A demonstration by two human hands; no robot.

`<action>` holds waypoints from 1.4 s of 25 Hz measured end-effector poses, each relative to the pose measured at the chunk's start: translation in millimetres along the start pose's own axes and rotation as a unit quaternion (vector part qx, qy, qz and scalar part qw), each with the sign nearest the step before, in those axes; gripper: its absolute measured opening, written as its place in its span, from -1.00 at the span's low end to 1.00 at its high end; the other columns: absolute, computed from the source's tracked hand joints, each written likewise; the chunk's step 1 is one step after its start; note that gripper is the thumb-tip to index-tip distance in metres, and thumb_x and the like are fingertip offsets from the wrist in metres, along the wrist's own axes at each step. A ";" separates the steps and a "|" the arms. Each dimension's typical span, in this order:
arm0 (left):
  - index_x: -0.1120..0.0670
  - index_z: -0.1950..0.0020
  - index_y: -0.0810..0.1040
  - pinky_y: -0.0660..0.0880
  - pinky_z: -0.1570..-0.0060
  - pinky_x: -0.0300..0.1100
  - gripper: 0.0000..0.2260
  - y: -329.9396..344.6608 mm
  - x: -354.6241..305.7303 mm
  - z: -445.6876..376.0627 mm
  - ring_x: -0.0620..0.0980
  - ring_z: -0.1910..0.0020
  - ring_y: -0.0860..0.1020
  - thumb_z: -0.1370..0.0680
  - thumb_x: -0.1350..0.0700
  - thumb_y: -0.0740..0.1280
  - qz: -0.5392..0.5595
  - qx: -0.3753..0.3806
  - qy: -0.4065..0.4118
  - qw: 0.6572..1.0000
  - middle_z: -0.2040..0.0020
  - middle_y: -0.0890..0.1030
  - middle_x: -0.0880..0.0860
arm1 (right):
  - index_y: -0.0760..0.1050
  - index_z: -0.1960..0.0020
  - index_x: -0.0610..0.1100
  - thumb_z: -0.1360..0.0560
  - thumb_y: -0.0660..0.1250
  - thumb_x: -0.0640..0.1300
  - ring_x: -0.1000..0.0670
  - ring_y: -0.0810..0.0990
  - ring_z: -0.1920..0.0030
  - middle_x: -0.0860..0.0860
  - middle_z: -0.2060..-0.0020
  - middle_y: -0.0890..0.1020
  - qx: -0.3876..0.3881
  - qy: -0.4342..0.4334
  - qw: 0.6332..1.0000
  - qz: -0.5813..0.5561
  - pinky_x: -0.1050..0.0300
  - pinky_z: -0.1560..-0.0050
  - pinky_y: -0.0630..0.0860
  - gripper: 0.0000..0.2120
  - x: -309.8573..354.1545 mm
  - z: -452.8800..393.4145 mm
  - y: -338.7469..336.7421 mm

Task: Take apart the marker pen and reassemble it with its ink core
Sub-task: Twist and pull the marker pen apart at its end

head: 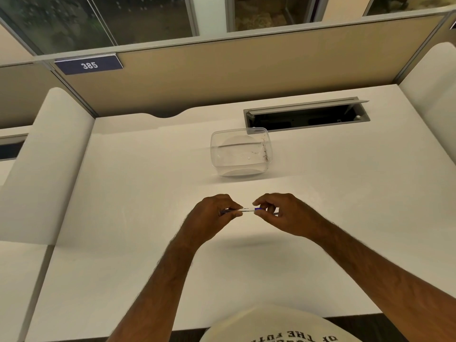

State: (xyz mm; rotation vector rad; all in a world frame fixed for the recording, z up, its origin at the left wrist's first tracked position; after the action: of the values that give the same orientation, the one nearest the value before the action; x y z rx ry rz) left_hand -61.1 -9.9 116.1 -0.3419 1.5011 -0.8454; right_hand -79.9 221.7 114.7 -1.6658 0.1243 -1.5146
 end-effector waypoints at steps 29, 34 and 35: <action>-0.13 -0.07 0.73 0.58 0.07 0.02 -0.89 -2.2 1.7 -1.5 -0.09 0.11 0.61 -0.57 -0.05 0.45 -0.002 -0.006 -0.001 1.000 0.13 0.64 -0.15 | 0.53 0.02 0.10 -0.64 0.30 0.11 0.08 0.65 0.23 0.16 0.19 0.64 0.005 0.030 1.000 0.004 0.20 0.25 0.50 -0.87 2.5 2.4 -1.8; -0.11 -0.07 0.73 0.58 0.07 0.01 -0.88 -5.2 2.2 -2.9 -0.11 0.12 0.61 -0.57 -0.04 0.46 -0.004 -0.012 0.000 1.000 0.14 0.64 -0.16 | 0.48 -0.11 0.13 -0.59 0.39 0.11 0.07 0.67 0.21 0.15 0.13 0.65 0.005 0.043 0.999 -0.017 0.13 0.16 0.60 -0.85 1.1 0.7 1.2; -0.11 -0.07 0.73 0.58 0.07 0.01 -0.89 -5.7 2.5 -3.0 -0.11 0.11 0.61 -0.57 -0.04 0.46 -0.003 -0.012 -0.002 1.000 0.14 0.64 -0.16 | 0.49 -0.12 0.14 -0.60 0.37 0.12 0.06 0.68 0.20 0.16 0.12 0.65 0.006 0.046 0.999 -0.023 0.12 0.16 0.60 -0.85 1.0 0.6 1.4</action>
State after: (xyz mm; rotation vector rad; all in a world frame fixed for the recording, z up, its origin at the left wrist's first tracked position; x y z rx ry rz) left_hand -65.9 -14.5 117.9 -0.3655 1.5078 -0.8307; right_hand -78.5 220.5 114.7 -1.5997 0.1256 -1.6246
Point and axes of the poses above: each hand's wrist, its own z-axis away from the middle knuckle, its own y-axis out of the palm, x = y × z, the point moved 3 cm from there along -z, towards the middle knuckle
